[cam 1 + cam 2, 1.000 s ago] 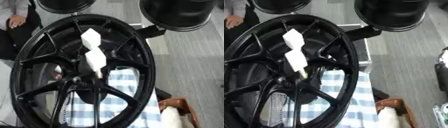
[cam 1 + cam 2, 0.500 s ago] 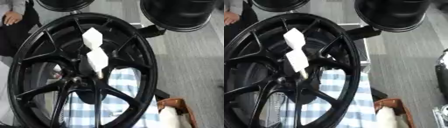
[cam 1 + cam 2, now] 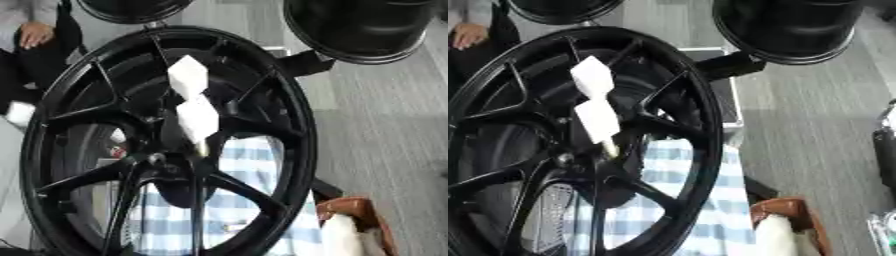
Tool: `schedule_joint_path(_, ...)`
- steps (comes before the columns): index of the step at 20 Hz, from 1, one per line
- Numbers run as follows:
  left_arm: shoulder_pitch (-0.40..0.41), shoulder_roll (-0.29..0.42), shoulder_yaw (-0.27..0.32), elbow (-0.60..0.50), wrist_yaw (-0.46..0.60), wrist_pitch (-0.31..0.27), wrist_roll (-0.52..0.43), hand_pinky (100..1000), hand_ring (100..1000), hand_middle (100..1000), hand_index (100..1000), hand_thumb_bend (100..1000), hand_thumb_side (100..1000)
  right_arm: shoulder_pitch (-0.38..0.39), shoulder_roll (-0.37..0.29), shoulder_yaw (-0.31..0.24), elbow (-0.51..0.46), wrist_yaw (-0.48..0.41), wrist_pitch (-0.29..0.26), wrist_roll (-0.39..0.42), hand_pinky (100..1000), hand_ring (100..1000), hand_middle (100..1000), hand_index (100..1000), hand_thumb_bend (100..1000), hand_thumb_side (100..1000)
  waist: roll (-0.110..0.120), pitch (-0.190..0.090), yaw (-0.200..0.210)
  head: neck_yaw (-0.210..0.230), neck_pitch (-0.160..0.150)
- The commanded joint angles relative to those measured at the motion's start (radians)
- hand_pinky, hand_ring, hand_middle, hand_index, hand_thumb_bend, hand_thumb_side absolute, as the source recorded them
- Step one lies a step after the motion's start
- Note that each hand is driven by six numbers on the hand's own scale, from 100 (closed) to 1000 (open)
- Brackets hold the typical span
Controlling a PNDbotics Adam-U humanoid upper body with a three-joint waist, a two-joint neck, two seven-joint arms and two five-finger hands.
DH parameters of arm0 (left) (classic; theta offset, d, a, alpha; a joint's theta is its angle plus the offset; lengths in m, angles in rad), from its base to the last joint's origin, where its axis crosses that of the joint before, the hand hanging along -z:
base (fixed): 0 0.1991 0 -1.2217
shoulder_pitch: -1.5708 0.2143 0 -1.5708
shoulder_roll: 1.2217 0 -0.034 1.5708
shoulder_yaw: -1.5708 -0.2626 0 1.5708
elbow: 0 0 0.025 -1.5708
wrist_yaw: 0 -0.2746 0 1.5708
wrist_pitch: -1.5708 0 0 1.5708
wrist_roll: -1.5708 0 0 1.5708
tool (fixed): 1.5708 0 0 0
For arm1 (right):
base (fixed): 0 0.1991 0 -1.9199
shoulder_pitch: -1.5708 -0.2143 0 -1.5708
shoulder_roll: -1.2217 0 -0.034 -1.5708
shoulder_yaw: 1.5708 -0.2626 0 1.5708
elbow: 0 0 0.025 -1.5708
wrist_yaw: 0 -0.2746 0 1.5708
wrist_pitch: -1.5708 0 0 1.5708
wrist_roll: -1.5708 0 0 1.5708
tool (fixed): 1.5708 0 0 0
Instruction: Pull the pin out of the wheel hub.
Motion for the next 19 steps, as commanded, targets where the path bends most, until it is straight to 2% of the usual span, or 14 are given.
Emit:
schedule_joint_path(1,-0.006,0.028,0.029,-0.008,0.012,0.024,0.034,870,810,744,885,100,522,0.001,-0.008,-0.006,-0.013,0.007,-0.003,-0.002,709,521,427,748,100,606,0.004,-0.02,0.003,0.004,0.006)
schedule_joint_path(2,-0.006,0.023,0.031,-0.019,0.029,0.042,0.059,848,786,715,858,100,431,0.001,-0.009,-0.006,-0.013,0.007,-0.003,-0.002,710,521,427,748,100,605,0.003,-0.02,0.004,0.005,0.008)
schedule_joint_path(4,0.001,0.006,0.032,-0.091,0.089,0.065,0.113,833,762,680,839,100,388,0.003,-0.011,-0.007,-0.013,0.009,-0.004,-0.004,711,522,428,749,100,599,-0.002,-0.02,0.005,0.004,0.01)
schedule_joint_path(8,0.035,-0.064,0.033,-0.384,0.189,0.049,0.215,814,727,649,834,100,412,0.004,-0.029,-0.012,-0.013,0.019,-0.016,-0.01,713,524,430,749,100,590,-0.012,-0.019,0.01,0.015,0.013)
schedule_joint_path(11,0.024,-0.143,0.003,-0.446,0.259,-0.063,0.282,813,724,655,857,100,450,-0.002,-0.043,-0.007,-0.013,0.022,-0.027,-0.007,715,526,433,750,100,582,-0.022,-0.018,0.008,0.029,0.019)
schedule_joint_path(12,0.021,-0.175,-0.015,-0.45,0.274,-0.108,0.284,812,721,649,856,100,212,-0.005,-0.047,-0.005,-0.013,0.022,-0.031,-0.005,716,527,433,750,100,601,-0.025,-0.018,0.006,0.036,0.021)
schedule_joint_path(13,0.019,-0.211,-0.032,-0.452,0.289,-0.147,0.277,811,720,650,858,100,474,-0.009,-0.05,-0.004,-0.013,0.022,-0.036,-0.002,716,527,434,750,100,579,-0.028,-0.017,0.004,0.042,0.022)
schedule_joint_path(16,0.017,-0.344,-0.069,-0.454,0.315,-0.226,0.231,806,713,642,856,100,524,-0.022,-0.057,0.0,-0.013,0.021,-0.047,0.007,718,528,436,750,100,576,-0.037,-0.013,-0.001,0.059,0.02)
schedule_joint_path(19,0.03,-0.493,-0.083,-0.454,0.345,-0.235,0.195,794,703,634,852,100,607,-0.035,-0.058,0.004,-0.013,0.018,-0.056,0.02,719,529,437,752,100,576,-0.046,-0.007,-0.007,0.079,0.009)
